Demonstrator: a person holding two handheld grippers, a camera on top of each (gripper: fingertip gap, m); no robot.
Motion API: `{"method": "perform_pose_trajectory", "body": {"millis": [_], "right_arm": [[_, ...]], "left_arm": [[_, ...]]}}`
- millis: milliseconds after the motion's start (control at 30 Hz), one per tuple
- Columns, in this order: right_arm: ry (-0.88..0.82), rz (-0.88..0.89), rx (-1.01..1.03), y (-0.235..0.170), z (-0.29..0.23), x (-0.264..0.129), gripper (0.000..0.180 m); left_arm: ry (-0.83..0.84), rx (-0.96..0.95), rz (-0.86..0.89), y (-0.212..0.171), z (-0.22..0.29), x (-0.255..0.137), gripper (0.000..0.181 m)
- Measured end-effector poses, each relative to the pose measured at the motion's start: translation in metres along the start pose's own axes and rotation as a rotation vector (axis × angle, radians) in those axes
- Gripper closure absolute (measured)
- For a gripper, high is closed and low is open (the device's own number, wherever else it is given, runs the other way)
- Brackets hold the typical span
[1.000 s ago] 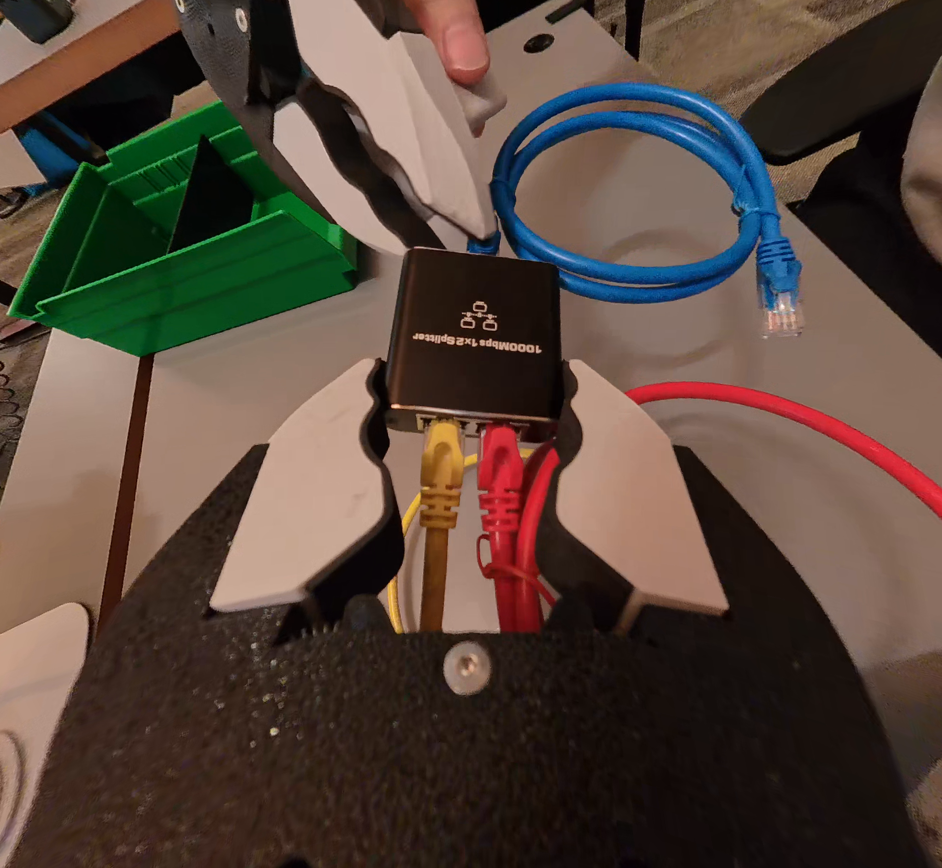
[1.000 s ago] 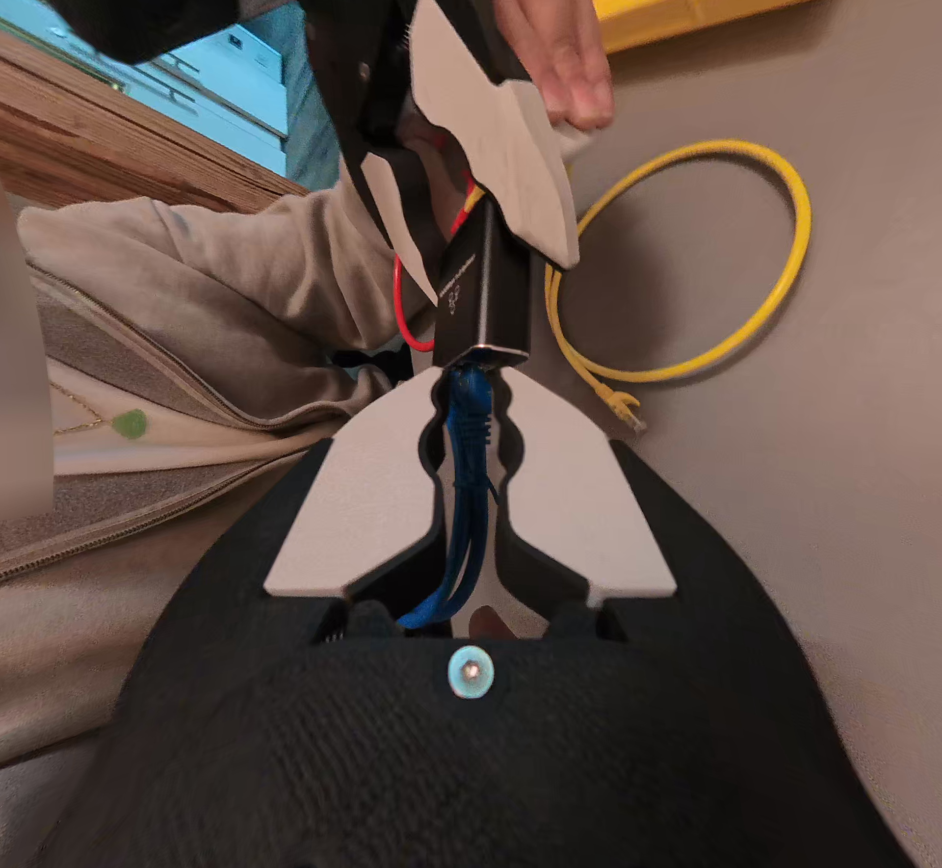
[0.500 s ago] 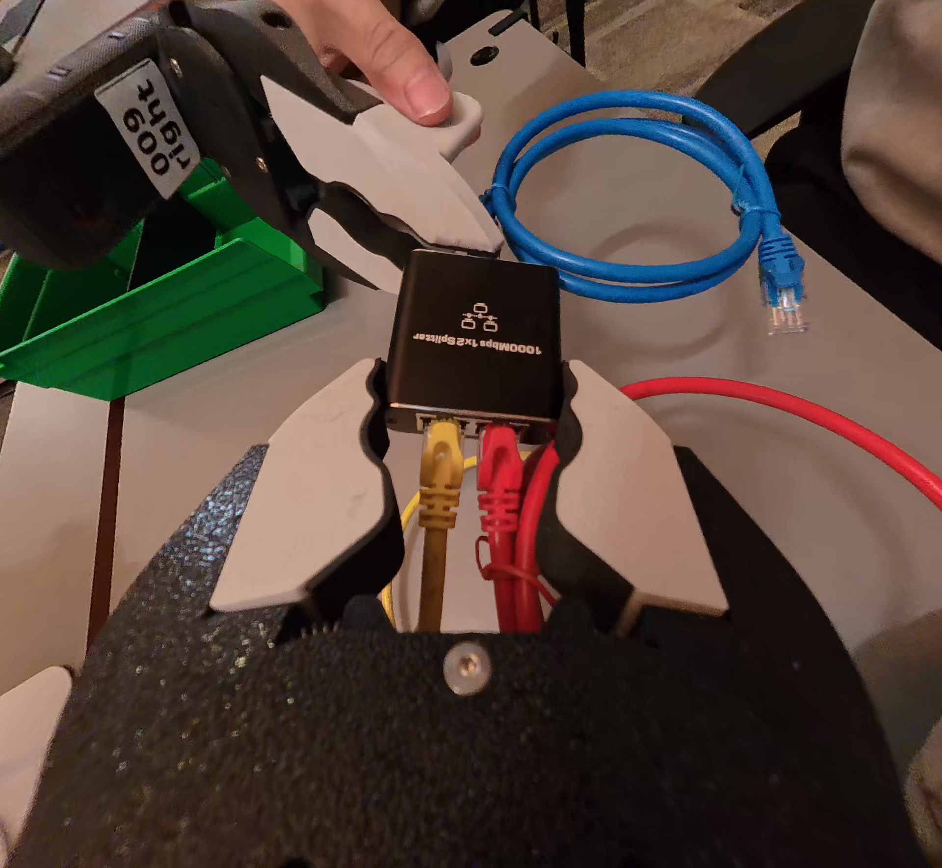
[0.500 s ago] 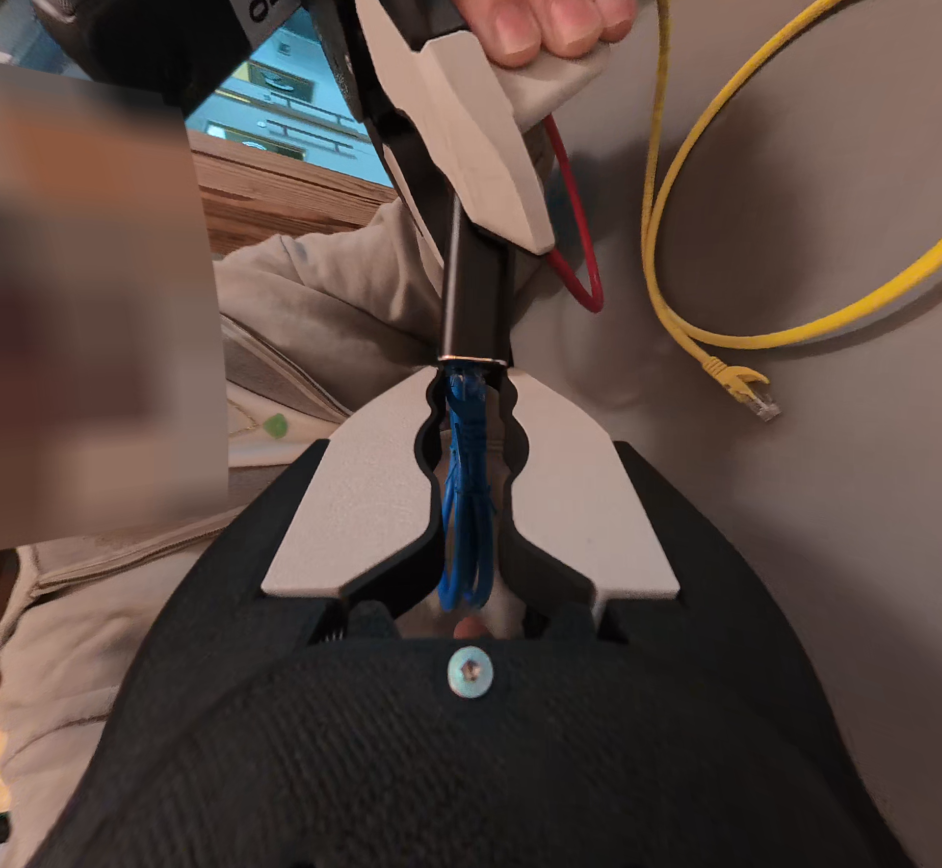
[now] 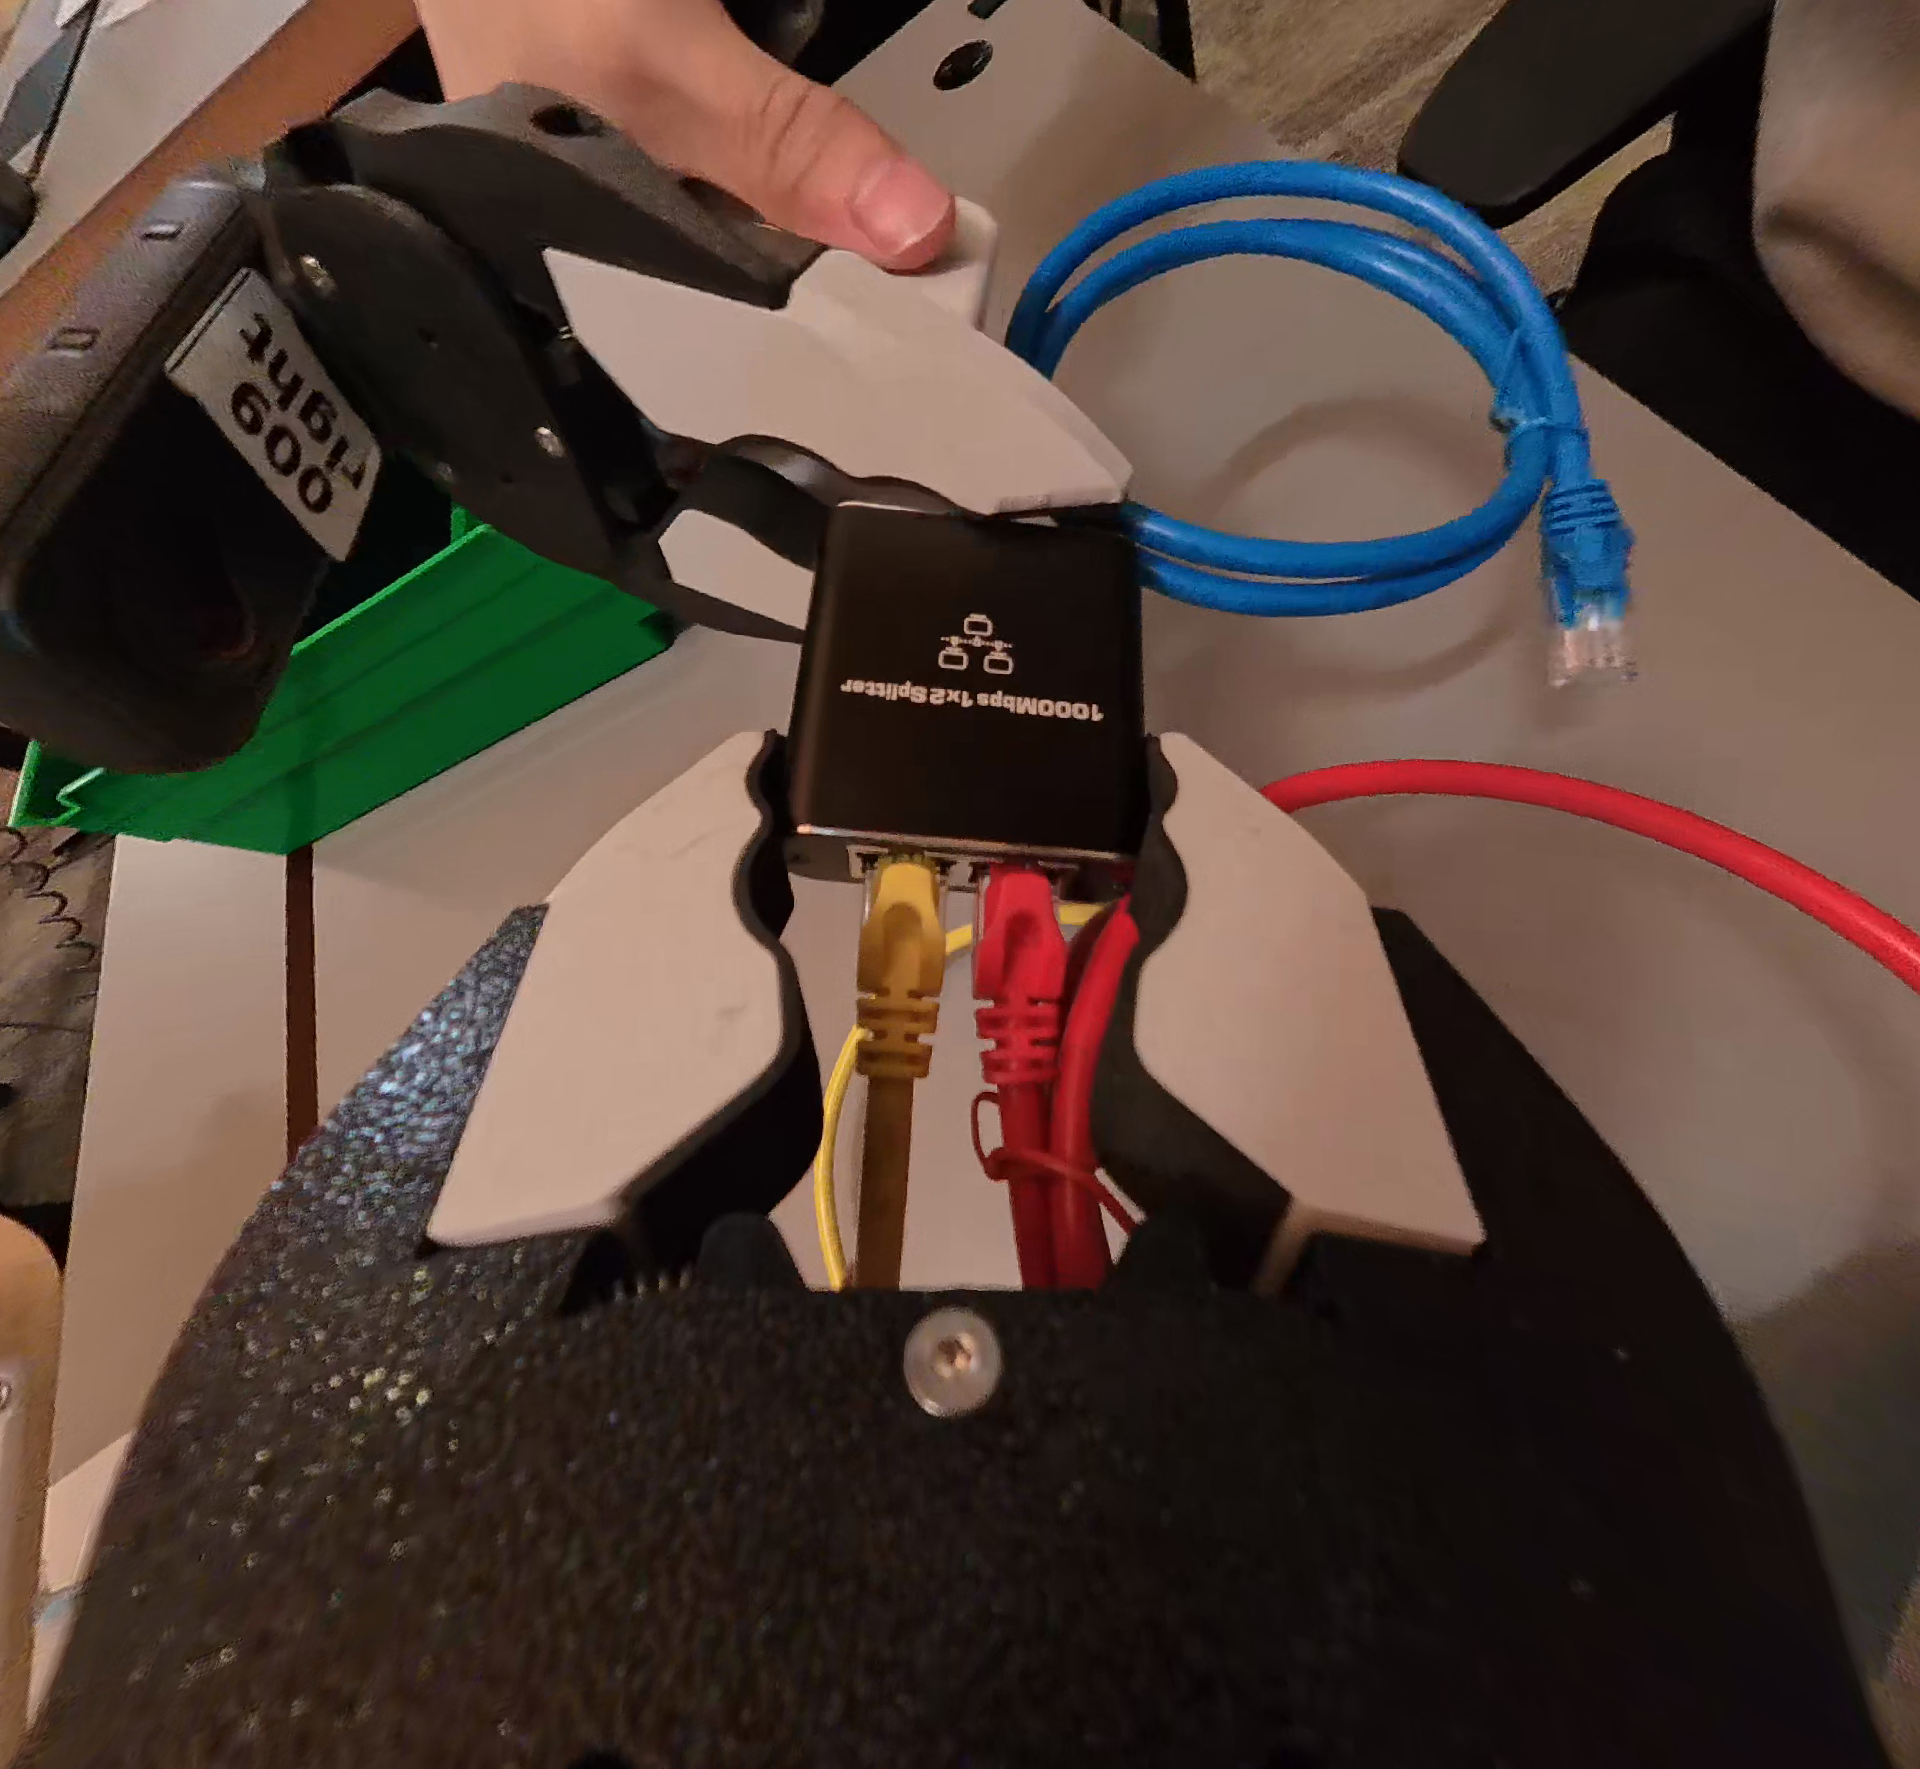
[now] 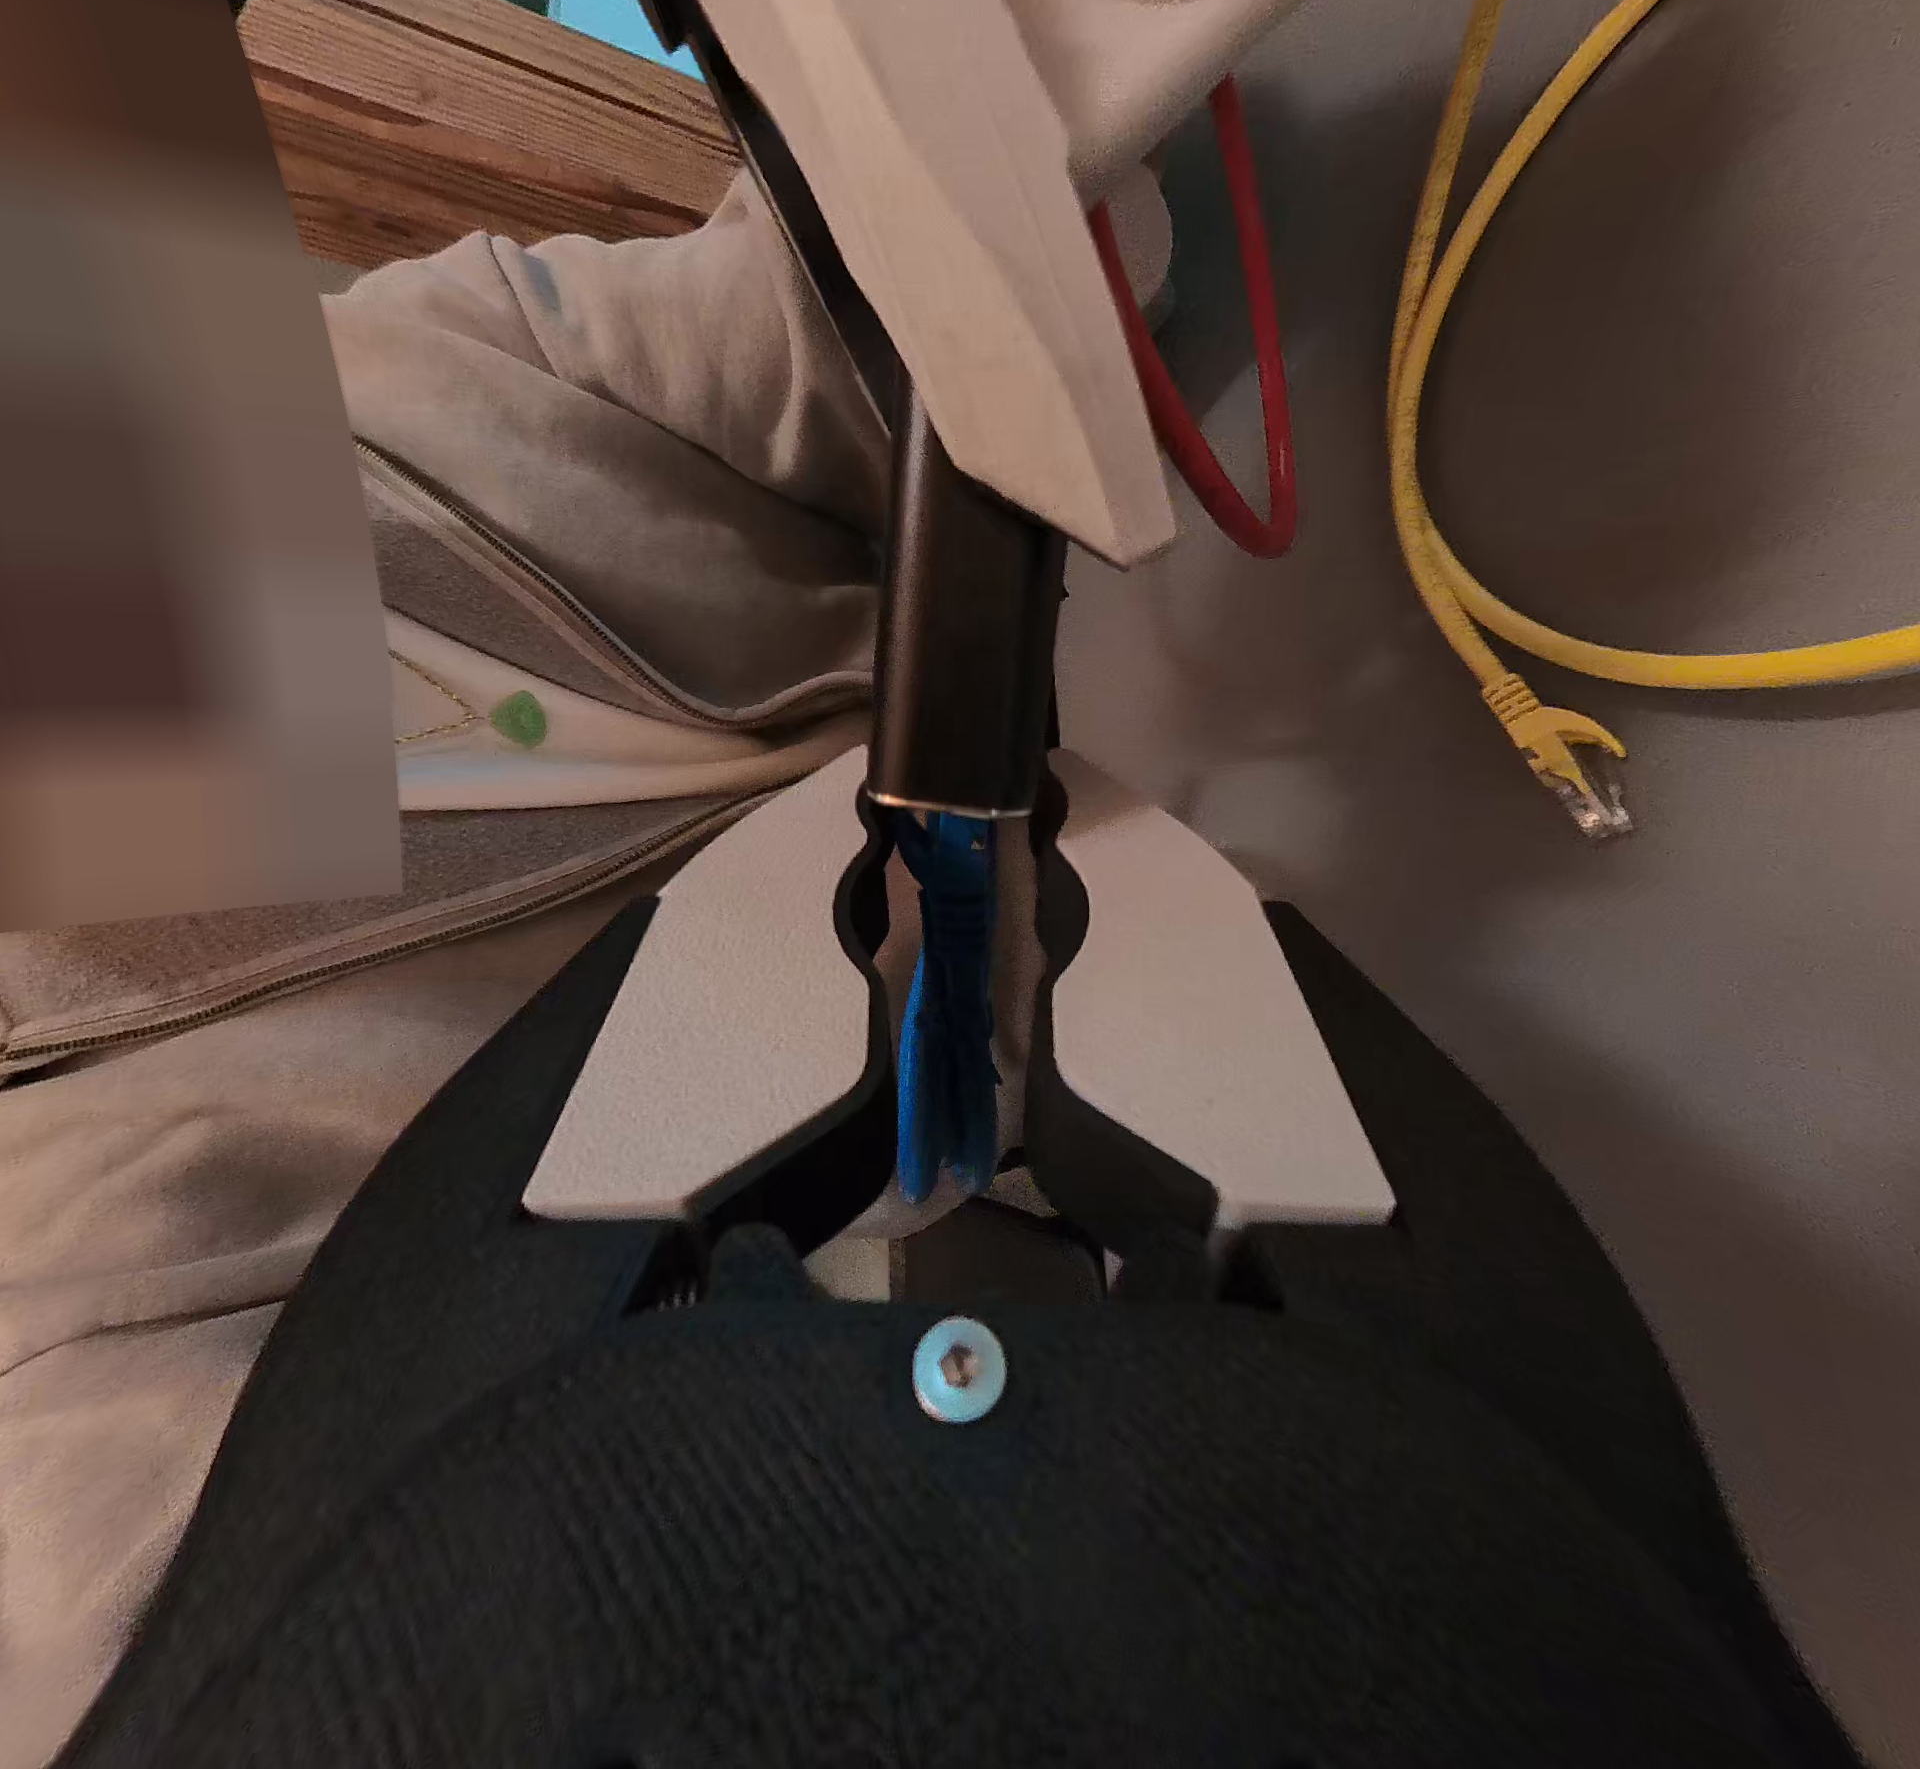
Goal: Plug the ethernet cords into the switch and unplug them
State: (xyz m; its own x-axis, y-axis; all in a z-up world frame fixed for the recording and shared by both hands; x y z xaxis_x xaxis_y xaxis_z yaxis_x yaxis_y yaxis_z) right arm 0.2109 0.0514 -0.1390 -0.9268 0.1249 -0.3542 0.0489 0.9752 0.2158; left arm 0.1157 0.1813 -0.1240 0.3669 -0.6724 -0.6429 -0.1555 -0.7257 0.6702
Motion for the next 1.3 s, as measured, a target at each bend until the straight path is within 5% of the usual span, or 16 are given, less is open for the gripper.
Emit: {"method": "perform_pose_trajectory", "body": {"millis": [1300], "right_arm": [[-0.152,-0.138,0.016,-0.003,0.004,0.003,0.164]], "left_arm": [[-0.023,0.060,-0.072,0.001,0.005,0.013,0.118]]}}
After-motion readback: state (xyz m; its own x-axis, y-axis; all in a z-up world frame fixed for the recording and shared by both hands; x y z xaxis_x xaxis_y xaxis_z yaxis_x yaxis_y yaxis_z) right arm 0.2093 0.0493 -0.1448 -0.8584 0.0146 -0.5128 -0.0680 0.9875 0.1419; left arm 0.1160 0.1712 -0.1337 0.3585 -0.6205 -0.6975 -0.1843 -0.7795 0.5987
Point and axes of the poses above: each gripper's, where its closed fingertips meet, x out along the fingers, y out of its top, z = x × y across the jaws, the point moved 10 cm from there along -x, back along the fingers, and after that the axes turned 8 degrees about -z, right-handed, at the moved point
